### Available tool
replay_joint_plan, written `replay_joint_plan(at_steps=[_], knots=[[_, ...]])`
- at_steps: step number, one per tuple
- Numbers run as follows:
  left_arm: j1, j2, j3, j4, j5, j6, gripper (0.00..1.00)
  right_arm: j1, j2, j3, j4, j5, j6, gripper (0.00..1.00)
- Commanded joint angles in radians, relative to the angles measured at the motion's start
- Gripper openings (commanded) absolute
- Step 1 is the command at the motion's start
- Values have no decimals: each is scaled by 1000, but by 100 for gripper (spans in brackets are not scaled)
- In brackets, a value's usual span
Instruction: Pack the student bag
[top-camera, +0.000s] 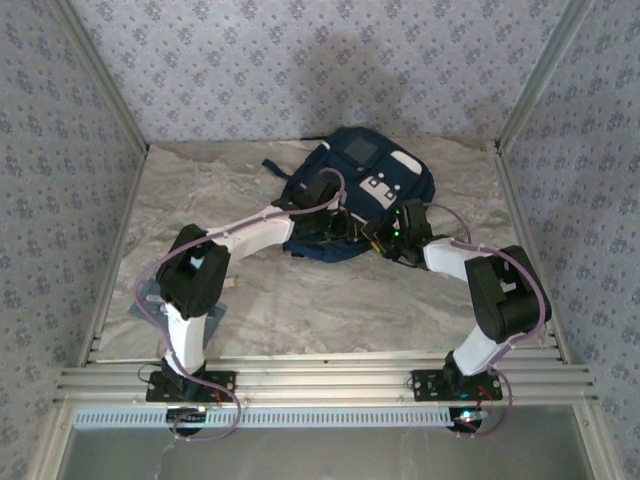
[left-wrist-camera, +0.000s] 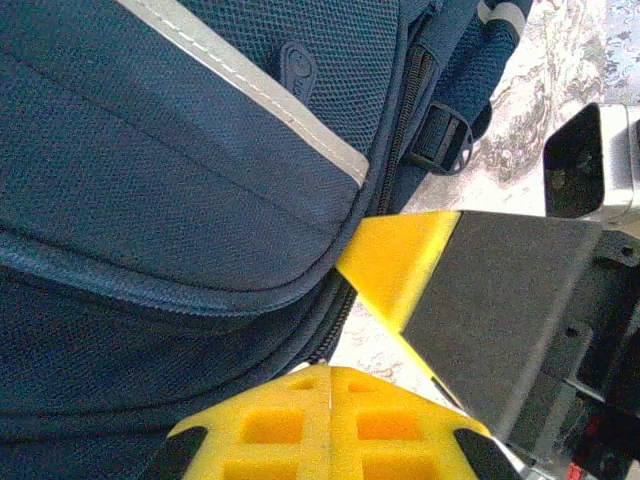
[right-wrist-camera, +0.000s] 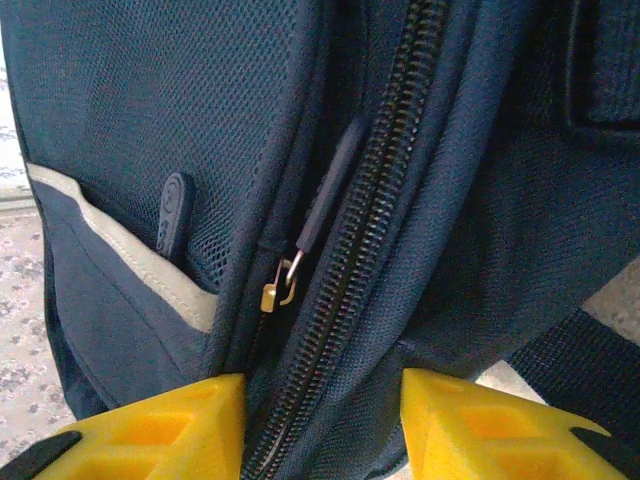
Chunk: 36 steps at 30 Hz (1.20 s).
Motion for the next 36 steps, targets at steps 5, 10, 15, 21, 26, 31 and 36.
replay_joint_plan(at_steps=[5, 10, 15, 21, 26, 31, 36], knots=[[-9, -95, -3, 37, 104, 17, 0, -30, 68, -37, 128, 44, 69, 0], [35, -106, 9, -89, 7, 165, 0, -60, -8, -65, 51, 66, -10, 0], [87, -114, 3, -167, -115, 309, 0, -92, -75, -72, -44, 72, -101, 0], [114, -136, -38, -121, -256, 378, 0, -119, -104, -72, -92, 37, -142, 0], [123, -167, -94, -11, -317, 395, 0, -169, -103, -63, -125, 23, -202, 0], [138, -185, -107, -35, -297, 411, 0, -241, -62, 23, -216, 20, -348, 0], [130, -243, -162, -74, -233, 391, 0, -262, 47, 170, -279, 25, -442, 0]])
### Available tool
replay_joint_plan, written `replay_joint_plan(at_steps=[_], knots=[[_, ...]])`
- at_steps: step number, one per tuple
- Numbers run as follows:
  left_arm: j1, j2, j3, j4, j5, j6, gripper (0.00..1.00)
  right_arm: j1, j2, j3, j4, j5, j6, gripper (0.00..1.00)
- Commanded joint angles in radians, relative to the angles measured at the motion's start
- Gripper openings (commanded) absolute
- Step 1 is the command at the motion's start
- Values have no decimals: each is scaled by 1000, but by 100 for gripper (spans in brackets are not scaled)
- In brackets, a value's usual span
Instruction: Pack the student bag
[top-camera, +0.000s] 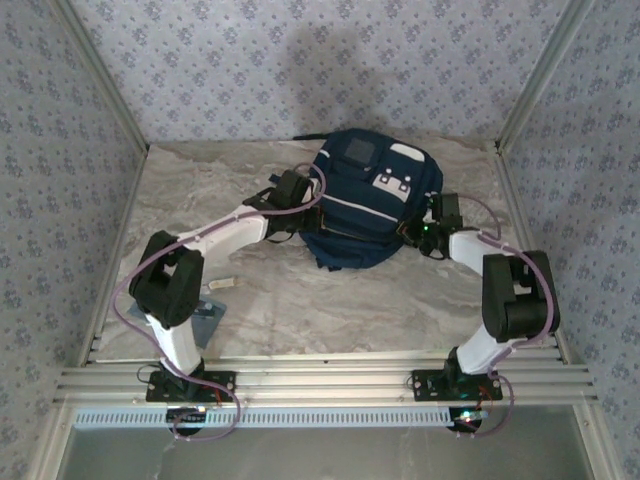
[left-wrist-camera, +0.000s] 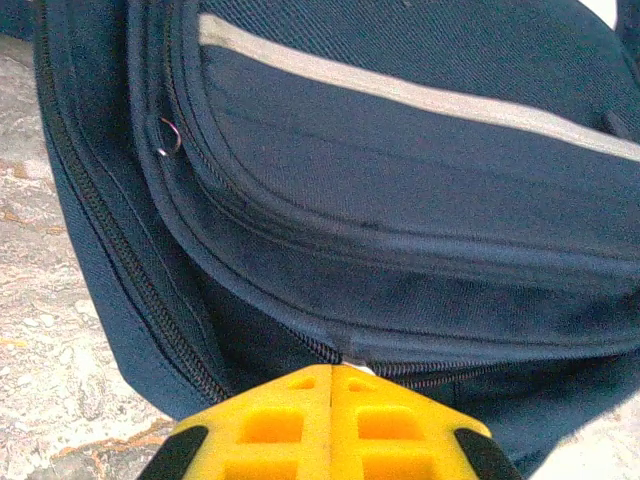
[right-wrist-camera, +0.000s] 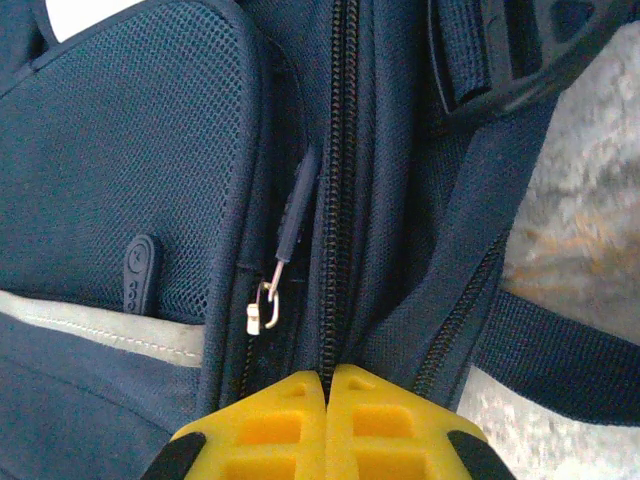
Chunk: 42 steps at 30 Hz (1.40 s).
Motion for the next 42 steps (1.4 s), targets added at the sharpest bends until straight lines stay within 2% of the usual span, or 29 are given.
replay_joint_plan(at_steps=[1, 6, 11, 12, 15, 16, 19, 21, 23, 27, 32, 36, 42], knots=[[8, -101, -33, -51, 9, -2, 0, -27, 75, 110, -50, 50, -113, 0], [-78, -128, -47, -38, 92, -69, 0, -11, 162, 247, -86, 28, -119, 0], [-125, -87, 3, -6, 126, -105, 0, 7, 157, 298, -139, 52, -162, 0], [-126, -77, 16, -7, 118, -98, 0, 6, 147, 297, -160, 62, -163, 5], [-124, -46, 58, -24, 77, -53, 0, 6, 106, 271, -191, 86, -176, 33], [-123, -34, 75, -35, 63, -38, 0, 8, 88, 258, -197, 91, -175, 39], [-109, -5, 125, -49, 24, 4, 6, 20, 6, 226, -227, 115, -173, 49], [-95, 16, 156, -51, 3, 22, 14, 38, -49, 215, -248, 120, -167, 50], [-71, 38, 179, -58, -8, 20, 29, 59, -84, 211, -263, 121, -147, 51], [-14, 66, 171, -39, -14, -2, 40, 101, -109, 206, -244, 113, -73, 53], [6, 89, 112, 6, -24, 3, 41, 146, -38, 222, -195, 133, 0, 58], [7, 117, 61, 65, 13, -16, 41, 162, 25, 218, -174, 152, 63, 60], [2, 154, 0, 124, 78, -80, 36, 166, 26, 170, -169, 226, 96, 63]])
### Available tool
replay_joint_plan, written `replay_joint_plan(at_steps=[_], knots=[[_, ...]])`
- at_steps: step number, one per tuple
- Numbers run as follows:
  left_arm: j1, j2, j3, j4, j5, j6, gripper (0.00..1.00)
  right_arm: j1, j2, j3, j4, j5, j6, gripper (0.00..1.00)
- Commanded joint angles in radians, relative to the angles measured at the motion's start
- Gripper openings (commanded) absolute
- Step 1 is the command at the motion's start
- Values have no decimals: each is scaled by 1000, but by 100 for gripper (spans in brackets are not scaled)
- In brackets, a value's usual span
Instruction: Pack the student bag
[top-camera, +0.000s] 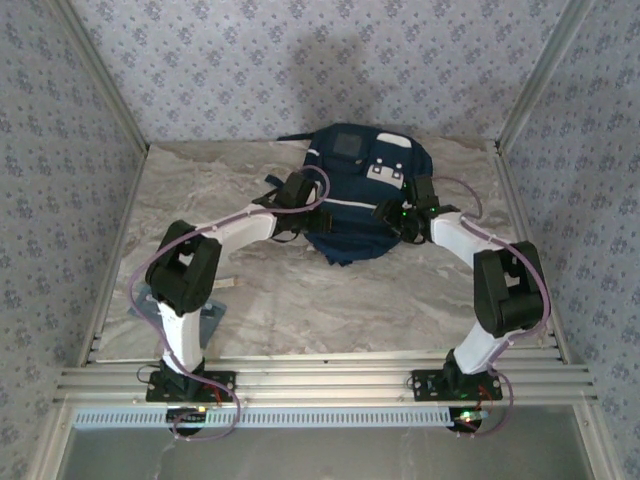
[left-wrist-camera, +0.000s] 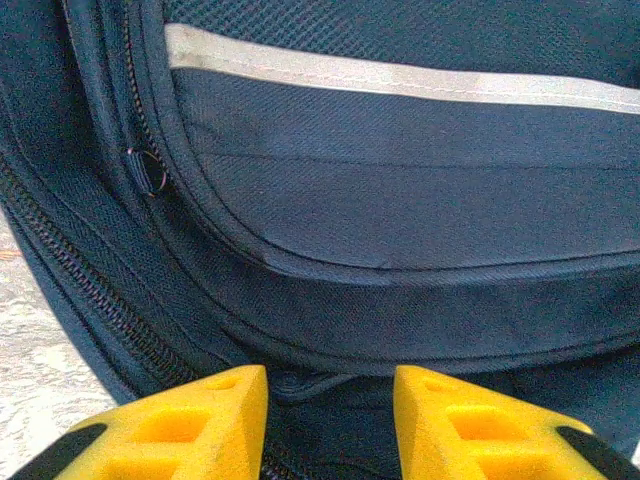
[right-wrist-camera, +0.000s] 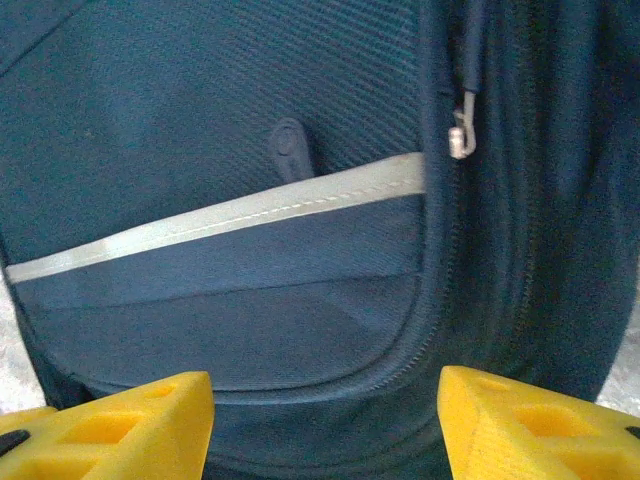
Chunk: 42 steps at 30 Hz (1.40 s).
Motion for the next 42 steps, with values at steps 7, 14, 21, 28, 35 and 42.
replay_joint_plan(at_steps=[7, 14, 21, 28, 35, 42], knots=[[-61, 37, -94, 73, 85, -81, 27, -18, 72, -4, 88, 66, 59, 64], [-79, 30, -126, 85, 89, -104, 24, -38, 132, 21, 150, 69, 56, 39], [-89, 12, -114, 57, 97, -99, 24, -72, 64, 19, 191, 36, 35, 0], [-85, -73, -53, -21, 72, -51, 40, -88, -45, 72, 152, -22, 16, 0], [-70, -140, 24, -69, 45, -3, 52, -101, -57, 86, 184, -91, 73, 0], [-49, -128, 34, -20, 54, -28, 54, -119, -54, 95, 245, -157, 160, 0]])
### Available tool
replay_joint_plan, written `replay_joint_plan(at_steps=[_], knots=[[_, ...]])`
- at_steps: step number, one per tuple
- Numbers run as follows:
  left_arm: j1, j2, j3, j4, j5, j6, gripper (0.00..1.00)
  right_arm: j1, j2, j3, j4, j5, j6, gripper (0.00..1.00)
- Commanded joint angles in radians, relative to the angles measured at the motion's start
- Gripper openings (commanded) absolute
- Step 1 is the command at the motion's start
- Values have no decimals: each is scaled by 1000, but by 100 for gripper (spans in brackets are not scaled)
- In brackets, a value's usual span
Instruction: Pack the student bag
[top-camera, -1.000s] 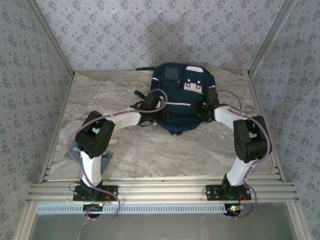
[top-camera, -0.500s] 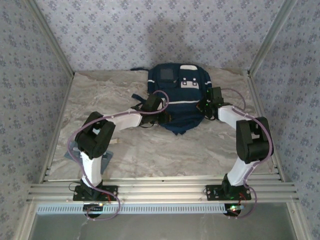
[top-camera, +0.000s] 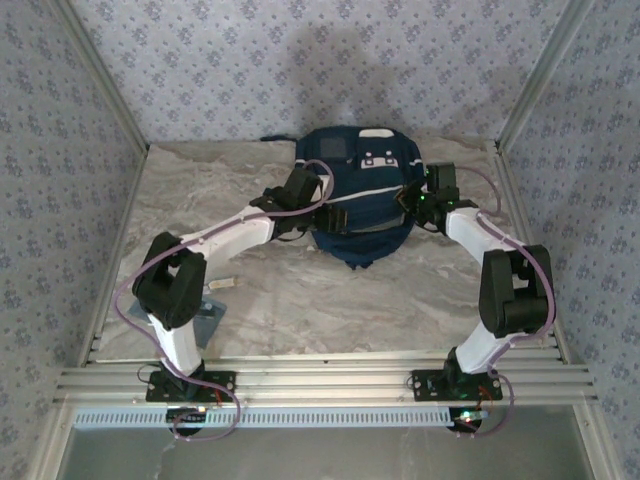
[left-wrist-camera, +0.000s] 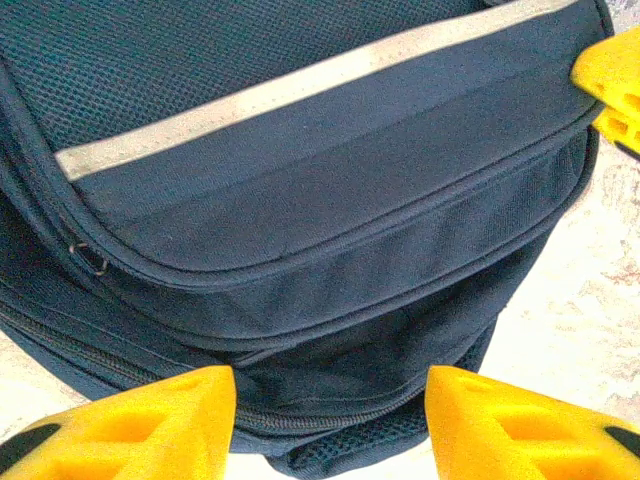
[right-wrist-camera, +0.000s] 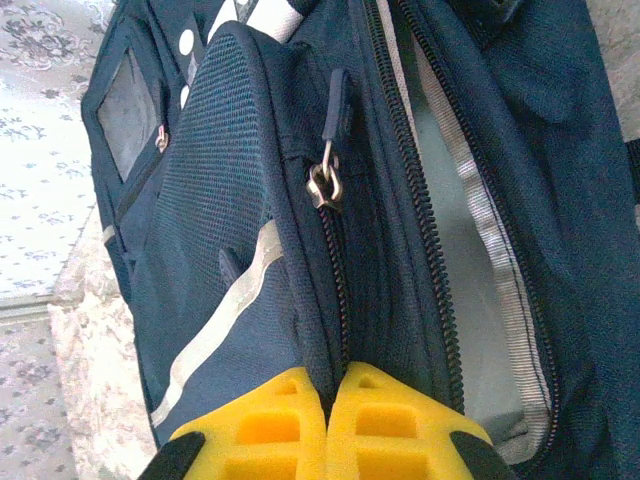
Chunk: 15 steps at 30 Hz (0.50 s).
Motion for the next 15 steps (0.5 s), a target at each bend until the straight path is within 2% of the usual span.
replay_joint_plan(at_steps=[1, 8, 15], knots=[[8, -5, 15, 13, 0, -6, 54, -5, -34, 53, 134, -70, 63, 0], [-15, 38, -26, 57, -4, -16, 54, -35, -6, 66, 245, -85, 213, 0], [-33, 71, -48, 91, -15, -19, 54, -35, 15, 72, 299, -92, 287, 0]])
